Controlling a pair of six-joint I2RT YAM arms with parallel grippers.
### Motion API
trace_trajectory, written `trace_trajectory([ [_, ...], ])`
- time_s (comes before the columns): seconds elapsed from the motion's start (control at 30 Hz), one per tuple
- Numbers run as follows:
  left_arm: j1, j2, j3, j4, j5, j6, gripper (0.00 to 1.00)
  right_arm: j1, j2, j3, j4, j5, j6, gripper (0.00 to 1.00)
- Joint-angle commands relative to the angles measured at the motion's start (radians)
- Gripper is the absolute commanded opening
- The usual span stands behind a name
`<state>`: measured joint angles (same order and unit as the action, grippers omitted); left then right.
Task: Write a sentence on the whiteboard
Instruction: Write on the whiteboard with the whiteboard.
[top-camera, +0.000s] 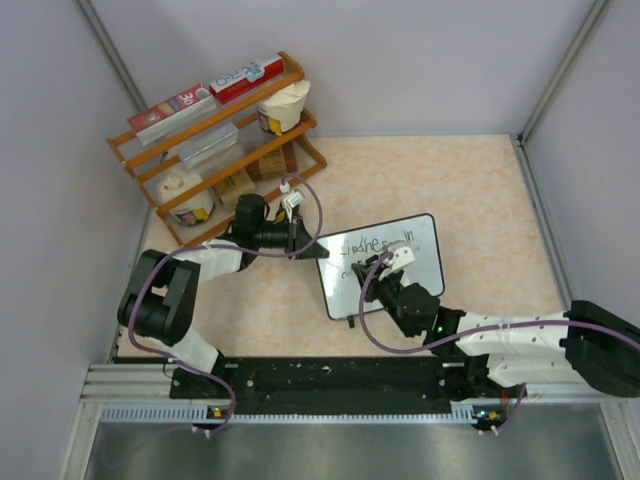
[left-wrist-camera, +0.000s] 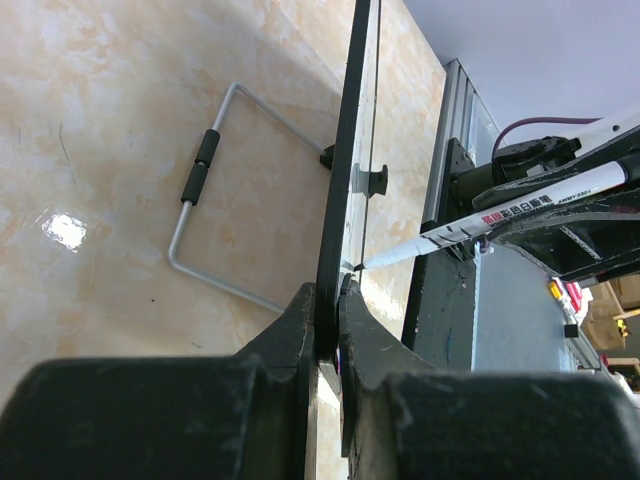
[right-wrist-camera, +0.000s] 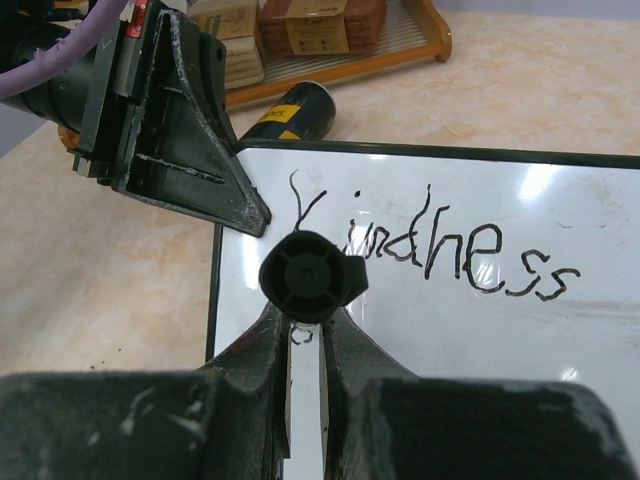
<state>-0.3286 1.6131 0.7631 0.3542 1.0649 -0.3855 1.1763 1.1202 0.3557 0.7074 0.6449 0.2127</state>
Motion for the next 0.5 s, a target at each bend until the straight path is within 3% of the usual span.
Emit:
trace_trajectory([
  [0.0, -0.010, 0.036, -0.024, -0.078, -0.105, 0.135, 0.00, 0.013, -0.007, 0.026, -0.048, 0.024, 0.030, 0.00],
  [0.47, -0.010, 0.036, -0.024, -0.078, -0.106, 0.137, 0.00, 0.013, -0.063, -0.014, -0.115, 0.068, 0.073, 0.00],
])
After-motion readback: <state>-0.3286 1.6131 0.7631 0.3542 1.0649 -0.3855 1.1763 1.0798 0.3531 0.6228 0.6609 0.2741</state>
